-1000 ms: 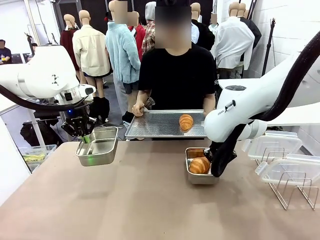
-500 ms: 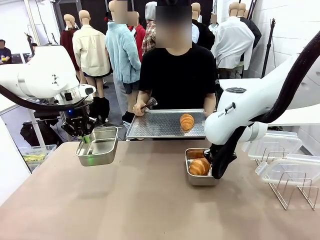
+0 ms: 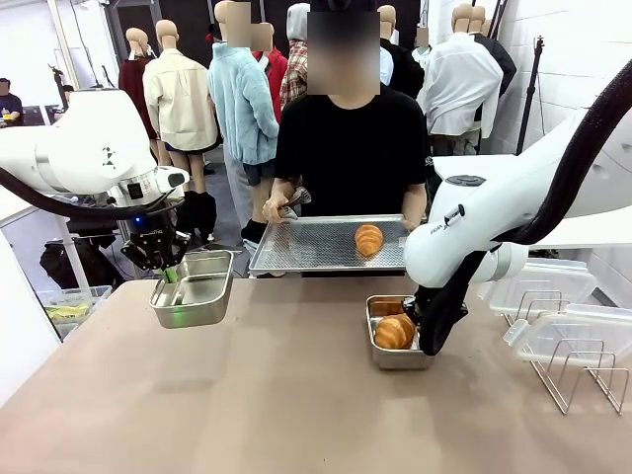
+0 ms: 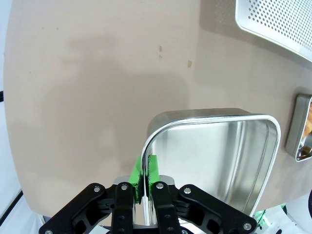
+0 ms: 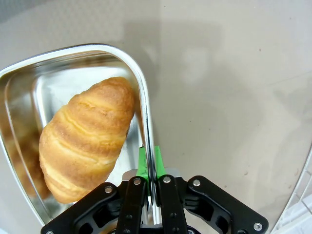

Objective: Place the bread in airtight containers.
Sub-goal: Once an object is inside an Airtight Container , place the container in the center of the table.

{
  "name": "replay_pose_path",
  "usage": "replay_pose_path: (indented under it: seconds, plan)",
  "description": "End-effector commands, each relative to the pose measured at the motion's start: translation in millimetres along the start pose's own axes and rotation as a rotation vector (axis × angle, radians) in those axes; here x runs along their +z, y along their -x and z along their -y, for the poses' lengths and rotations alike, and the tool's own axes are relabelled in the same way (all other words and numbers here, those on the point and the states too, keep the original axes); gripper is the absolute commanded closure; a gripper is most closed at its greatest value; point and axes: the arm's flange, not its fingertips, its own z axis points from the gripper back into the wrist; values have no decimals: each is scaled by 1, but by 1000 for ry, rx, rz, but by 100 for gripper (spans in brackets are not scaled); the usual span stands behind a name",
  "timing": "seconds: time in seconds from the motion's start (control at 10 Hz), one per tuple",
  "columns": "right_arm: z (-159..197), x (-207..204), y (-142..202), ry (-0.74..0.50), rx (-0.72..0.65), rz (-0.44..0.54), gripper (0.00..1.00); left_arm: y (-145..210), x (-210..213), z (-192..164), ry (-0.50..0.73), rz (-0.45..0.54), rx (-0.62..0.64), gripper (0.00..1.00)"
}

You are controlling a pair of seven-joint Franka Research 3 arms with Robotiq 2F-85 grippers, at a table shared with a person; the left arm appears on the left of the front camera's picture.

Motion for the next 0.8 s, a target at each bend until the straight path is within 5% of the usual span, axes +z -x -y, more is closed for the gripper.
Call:
replay_pose_path:
  seconds: [0.0,0.1,0.6,0.7]
  plan:
    - [3,-6,4,-14,6,24,100,1,2,-1,-10,6,-5,100]
    - [3,-4,5,-9,11,21,96,1,2,-1,-10,6,-5,100]
    - [1,1,4,8,9,29,2,1,2,-1,-10,6,-5,100]
    - [0,2,3,8,10,32,0,1,2,-1,-10,6,-5,100]
